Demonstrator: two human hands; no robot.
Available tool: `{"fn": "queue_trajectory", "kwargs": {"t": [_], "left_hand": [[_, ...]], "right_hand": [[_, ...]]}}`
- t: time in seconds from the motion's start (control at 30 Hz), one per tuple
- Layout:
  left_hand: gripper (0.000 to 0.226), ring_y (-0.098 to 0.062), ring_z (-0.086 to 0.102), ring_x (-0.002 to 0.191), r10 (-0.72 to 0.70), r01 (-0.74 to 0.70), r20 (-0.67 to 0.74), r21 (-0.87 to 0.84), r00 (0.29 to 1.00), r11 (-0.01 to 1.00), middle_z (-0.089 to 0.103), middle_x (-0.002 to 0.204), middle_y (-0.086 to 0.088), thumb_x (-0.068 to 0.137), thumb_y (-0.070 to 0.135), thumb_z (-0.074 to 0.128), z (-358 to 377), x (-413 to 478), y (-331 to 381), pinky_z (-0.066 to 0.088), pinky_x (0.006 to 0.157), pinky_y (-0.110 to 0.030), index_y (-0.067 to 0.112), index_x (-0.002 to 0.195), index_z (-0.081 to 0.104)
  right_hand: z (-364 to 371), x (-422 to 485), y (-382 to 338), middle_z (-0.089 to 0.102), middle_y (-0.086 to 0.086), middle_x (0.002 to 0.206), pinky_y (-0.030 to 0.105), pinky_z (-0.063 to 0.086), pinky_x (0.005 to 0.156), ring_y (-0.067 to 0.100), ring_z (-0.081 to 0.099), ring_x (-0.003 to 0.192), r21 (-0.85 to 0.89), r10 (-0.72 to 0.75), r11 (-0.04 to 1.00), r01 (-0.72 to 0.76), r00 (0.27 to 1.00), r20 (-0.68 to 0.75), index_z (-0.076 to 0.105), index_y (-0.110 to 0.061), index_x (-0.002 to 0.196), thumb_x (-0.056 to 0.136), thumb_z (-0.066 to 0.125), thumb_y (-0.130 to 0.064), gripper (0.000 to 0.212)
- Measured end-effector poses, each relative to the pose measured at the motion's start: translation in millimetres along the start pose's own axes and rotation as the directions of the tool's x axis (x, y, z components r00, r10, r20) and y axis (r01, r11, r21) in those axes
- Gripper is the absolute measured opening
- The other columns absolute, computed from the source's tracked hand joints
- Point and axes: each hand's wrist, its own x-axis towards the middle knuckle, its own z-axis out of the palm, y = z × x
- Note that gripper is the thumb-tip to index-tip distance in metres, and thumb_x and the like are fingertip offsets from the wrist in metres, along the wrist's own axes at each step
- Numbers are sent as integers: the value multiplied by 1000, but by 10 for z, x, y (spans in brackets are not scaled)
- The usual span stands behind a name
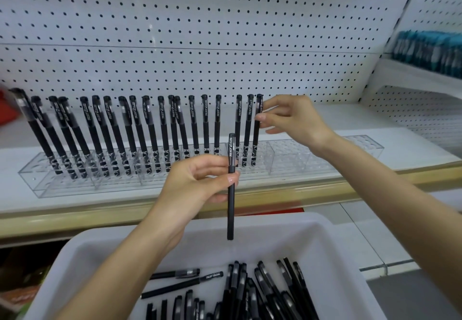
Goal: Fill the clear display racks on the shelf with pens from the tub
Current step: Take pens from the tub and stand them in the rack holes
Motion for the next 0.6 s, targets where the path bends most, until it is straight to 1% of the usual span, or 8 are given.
{"fn": "queue_trajectory", "kwargs": {"t": [0.1,0.17,0.23,0.33,0.37,0.43,0.53,0.6], "left_hand": [[28,-12,71,85,3,-3,-5,4,1000,1000,74,95,-2,75,9,74,15,-16,7,56,65,-21,10,103,70],[28,-13,71,84,2,-2,-2,0,1000,1000,74,93,-2,75,8,75,53,-30,16,56,65,-21,10,103,70],[26,-13,72,81,2,-3,-5,-14,1000,1000,74,88,1,75,7,74,108,-50,27,57,64,-22,11,100,70],[22,-11,72,78,17,-17,3,-4,1000,1000,74,84,4,76,6,74,203,-84,45,58,65,-22,12,97,69],[21,-11,71,77,23,-23,10,3,1000,1000,74,83,5,77,5,74,236,-96,51,58,66,-23,13,96,69],[18,-10,71,76,34,-35,21,14,999,999,73,81,6,77,5,74,292,-124,63,58,67,-23,15,92,70],[16,-9,70,76,58,-58,13,38,998,998,73,80,6,77,4,74,352,-150,78,58,67,-22,15,88,70],[16,-9,70,76,72,-72,6,54,997,996,73,81,3,77,4,75,372,-150,76,58,66,-22,14,89,70]], "right_hand": [[-48,-121,-67,73,10,90,28,58,74,17,70,81,-3,-25,1000,24,996,-85,66,-14,96,85,71,-19,13],[-73,-253,-149,73,9,87,25,57,69,15,70,79,29,-30,999,34,991,-127,68,-14,92,86,69,-20,9],[-62,-419,-239,74,5,83,22,54,64,11,68,76,86,-1,996,8,997,-79,70,-15,89,87,68,-22,8],[2,-662,-326,74,3,85,19,51,62,7,66,77,103,48,993,-59,993,109,72,-15,89,84,67,-29,16],[27,-722,-340,74,1,86,18,51,63,6,65,77,95,51,993,-66,988,148,73,-16,88,82,67,-31,17],[59,-789,-352,73,-3,85,17,49,62,2,63,76,98,51,993,-67,985,162,74,-17,85,80,69,-31,16],[59,-816,-349,72,2,87,15,47,62,2,60,75,93,52,994,-65,989,140,74,-13,83,79,73,-28,15],[45,-833,-354,70,2,80,15,46,61,3,58,73,81,48,995,-60,988,144,73,-14,78,79,74,-25,11]]}}
